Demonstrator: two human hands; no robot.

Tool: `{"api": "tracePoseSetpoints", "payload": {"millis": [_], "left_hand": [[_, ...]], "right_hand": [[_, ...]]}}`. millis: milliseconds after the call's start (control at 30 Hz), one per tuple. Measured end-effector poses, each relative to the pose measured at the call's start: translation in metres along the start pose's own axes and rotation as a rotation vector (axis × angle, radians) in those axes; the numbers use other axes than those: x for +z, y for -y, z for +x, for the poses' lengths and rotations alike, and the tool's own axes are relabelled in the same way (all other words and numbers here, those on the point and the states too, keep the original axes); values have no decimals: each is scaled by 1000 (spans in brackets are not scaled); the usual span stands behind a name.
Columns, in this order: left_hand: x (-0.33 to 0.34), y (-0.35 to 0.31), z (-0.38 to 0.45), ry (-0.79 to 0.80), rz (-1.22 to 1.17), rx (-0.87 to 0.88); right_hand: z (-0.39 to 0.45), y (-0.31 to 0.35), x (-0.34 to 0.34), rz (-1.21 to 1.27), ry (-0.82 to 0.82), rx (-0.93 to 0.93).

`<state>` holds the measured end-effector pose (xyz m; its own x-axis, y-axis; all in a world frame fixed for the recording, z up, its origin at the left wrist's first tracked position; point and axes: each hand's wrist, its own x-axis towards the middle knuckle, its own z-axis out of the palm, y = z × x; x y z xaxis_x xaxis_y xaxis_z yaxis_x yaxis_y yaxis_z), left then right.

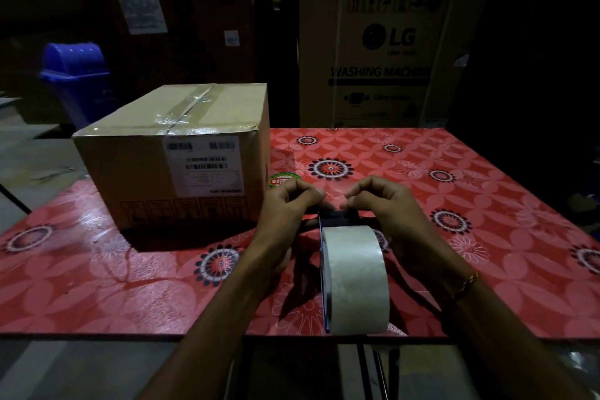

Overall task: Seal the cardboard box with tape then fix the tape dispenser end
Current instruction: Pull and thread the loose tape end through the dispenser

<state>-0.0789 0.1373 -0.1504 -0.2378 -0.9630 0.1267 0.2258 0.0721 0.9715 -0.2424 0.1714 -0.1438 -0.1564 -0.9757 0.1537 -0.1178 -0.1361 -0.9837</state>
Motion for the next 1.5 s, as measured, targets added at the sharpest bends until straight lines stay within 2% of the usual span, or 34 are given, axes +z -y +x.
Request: {"api": "tracePoseSetpoints", "payload": {"millis": [367, 567, 733, 1033, 1500], "left_hand": [[-6, -6, 0, 112, -286, -181], [1, 2, -4, 114, -69, -84], [2, 5, -3, 103, -8, -48], [0, 4, -2, 95, -48, -43], [0, 3, -2, 95, -137, -50]], "right_hand": [[-4, 3, 5, 111, -87, 55], [-6, 0, 5, 54, -116, 20], [-9, 0, 6, 88, -106, 30], [-14, 7, 0, 228, 17, 12], [-9, 6, -10, 105, 81, -71]]}}
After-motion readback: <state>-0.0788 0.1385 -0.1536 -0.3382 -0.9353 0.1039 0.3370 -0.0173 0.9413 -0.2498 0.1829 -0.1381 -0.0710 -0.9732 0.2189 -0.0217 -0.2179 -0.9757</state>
